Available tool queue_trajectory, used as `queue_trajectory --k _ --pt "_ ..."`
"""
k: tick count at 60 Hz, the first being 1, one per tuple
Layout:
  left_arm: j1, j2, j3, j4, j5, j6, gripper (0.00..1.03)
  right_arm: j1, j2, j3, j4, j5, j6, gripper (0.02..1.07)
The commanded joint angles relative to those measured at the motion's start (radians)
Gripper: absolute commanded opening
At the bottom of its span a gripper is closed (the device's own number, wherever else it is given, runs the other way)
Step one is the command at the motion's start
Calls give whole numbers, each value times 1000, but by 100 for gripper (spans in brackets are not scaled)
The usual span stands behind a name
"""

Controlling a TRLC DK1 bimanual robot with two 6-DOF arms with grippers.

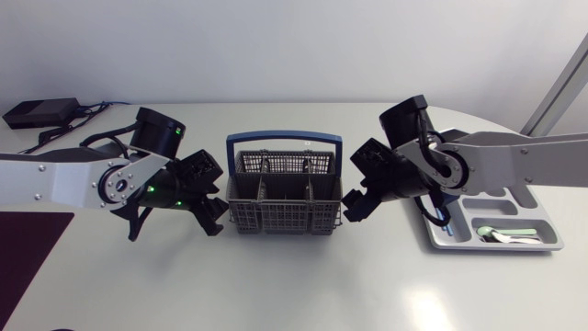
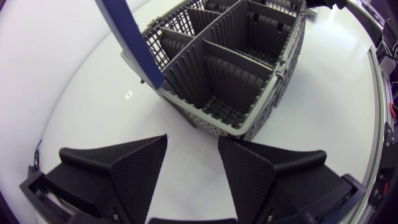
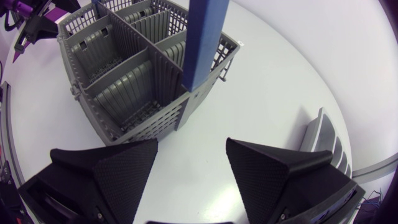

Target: Unload the cutlery basket into the drawer organizer.

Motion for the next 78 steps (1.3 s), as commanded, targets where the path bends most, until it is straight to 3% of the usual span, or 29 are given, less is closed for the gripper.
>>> queue_trajectory --k 1,58,75,78 --pt "-22 29 51 33 53 -9 60 40 19 9 19 -39 26 82" --pt "-5 -45 4 16 48 -7 60 52 57 31 57 21 34 82" --pt "35 -114 -31 13 47 -3 60 41 -52 -50 65 103 25 82" --pt "42 -129 -36 13 47 -6 60 40 -79 -67 68 128 25 87"
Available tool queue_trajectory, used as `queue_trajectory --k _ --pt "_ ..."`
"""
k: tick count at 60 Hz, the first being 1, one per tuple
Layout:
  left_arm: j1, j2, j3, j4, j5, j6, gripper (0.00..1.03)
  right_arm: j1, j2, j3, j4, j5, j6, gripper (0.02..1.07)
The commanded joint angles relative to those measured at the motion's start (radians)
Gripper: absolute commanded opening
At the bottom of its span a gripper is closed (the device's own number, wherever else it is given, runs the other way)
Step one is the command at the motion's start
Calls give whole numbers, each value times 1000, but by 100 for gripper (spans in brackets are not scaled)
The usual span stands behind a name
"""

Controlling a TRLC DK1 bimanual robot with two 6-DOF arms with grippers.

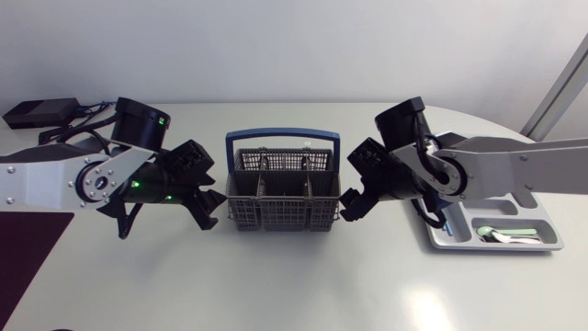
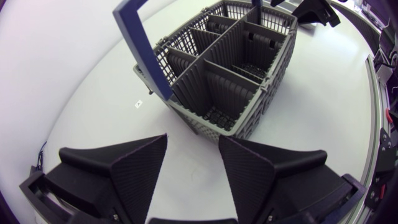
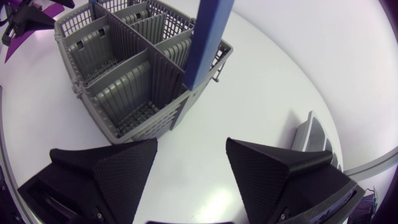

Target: Unload the cutlery basket into the drawer organizer.

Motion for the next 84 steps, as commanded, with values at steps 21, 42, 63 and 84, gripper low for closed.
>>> queue_trajectory --k 21,42,63,84 --pt "45 -177 -39 13 -12 -79 98 -70 -240 -108 12 76 18 102" --pt "145 -324 -76 14 -12 -176 99 -211 -429 -184 6 67 -9 102" --pt "254 -413 -111 -46 -9 -223 99 -286 -648 -252 -60 62 -37 102" --pt "255 -614 -205 -33 -9 -245 99 -358 -798 -312 -128 45 -65 102"
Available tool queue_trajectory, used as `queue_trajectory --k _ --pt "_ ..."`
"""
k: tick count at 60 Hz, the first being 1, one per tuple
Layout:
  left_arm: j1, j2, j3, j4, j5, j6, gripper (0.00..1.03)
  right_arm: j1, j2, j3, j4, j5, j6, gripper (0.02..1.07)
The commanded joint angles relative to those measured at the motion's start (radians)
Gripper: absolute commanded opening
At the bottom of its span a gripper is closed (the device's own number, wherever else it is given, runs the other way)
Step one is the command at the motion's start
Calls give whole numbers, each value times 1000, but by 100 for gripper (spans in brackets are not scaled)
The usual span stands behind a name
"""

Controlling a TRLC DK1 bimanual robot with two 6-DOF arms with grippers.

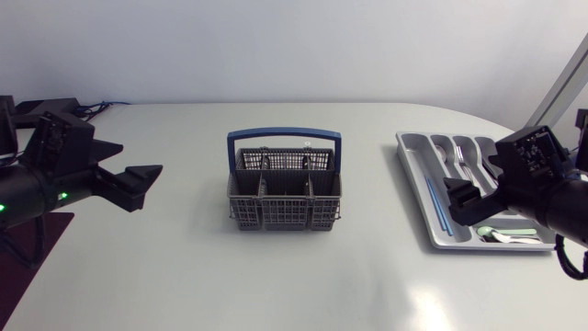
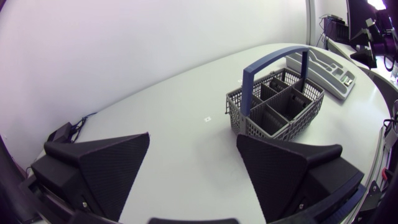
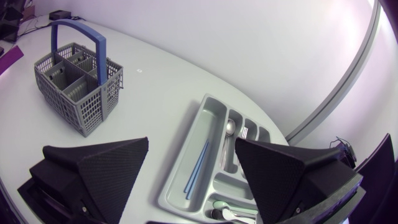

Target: Unload the cutlery basket into the drawer organizer.

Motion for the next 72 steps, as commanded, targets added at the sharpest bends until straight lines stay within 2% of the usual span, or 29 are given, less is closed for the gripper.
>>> queue_trajectory --k 1,14,31,40,72 --pt "7 -57 -44 9 -5 -29 99 -35 -52 -34 -11 -2 -13 102" --pt "37 -149 -122 50 -5 -20 99 -84 -150 -80 -22 -4 -8 102" --pt "47 -283 -199 50 -5 9 99 -104 -263 -123 -52 -12 27 102" --pt "47 -355 -254 69 -5 20 99 -106 -348 -198 2 -25 89 102" --pt "66 -642 -482 140 -85 -200 99 -113 -636 -456 186 -70 301 102"
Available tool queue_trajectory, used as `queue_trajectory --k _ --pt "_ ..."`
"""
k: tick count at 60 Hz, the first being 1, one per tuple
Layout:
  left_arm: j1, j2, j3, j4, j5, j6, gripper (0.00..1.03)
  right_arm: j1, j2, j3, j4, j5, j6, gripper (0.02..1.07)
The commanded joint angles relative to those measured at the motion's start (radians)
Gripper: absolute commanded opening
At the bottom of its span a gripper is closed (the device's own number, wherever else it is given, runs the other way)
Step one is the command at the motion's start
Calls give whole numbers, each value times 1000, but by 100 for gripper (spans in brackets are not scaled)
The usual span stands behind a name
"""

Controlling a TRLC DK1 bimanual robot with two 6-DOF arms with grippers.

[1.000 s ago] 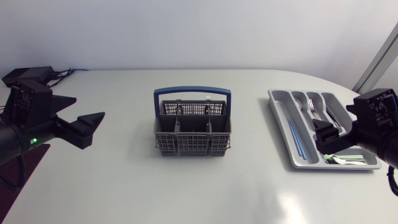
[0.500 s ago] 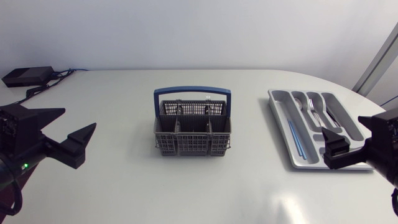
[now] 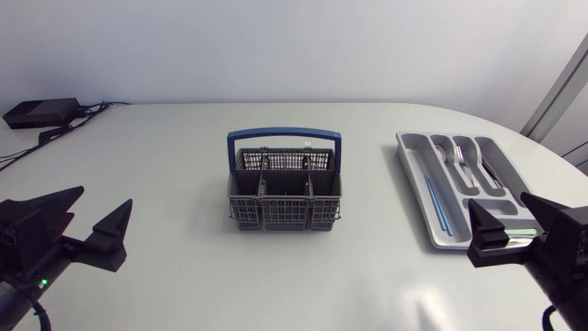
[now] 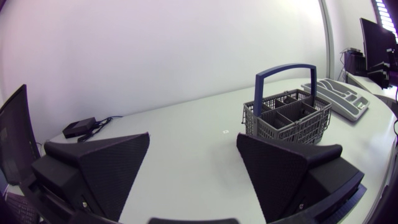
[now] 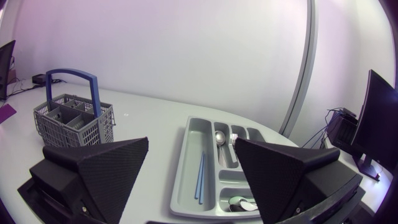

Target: Unload the cutlery basket into the drawer organizer.

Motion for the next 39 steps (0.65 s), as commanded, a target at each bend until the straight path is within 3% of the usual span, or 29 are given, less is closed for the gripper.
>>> queue_trajectory --k 1,24,39 --pt "12 -46 -52 19 -13 -62 99 -8 -46 -57 37 -8 66 102" --pt "26 -245 -210 69 -69 -214 99 -11 -162 -160 111 -26 151 102" --pt "26 -245 -210 69 -69 -214 99 -11 -162 -160 111 -26 151 102"
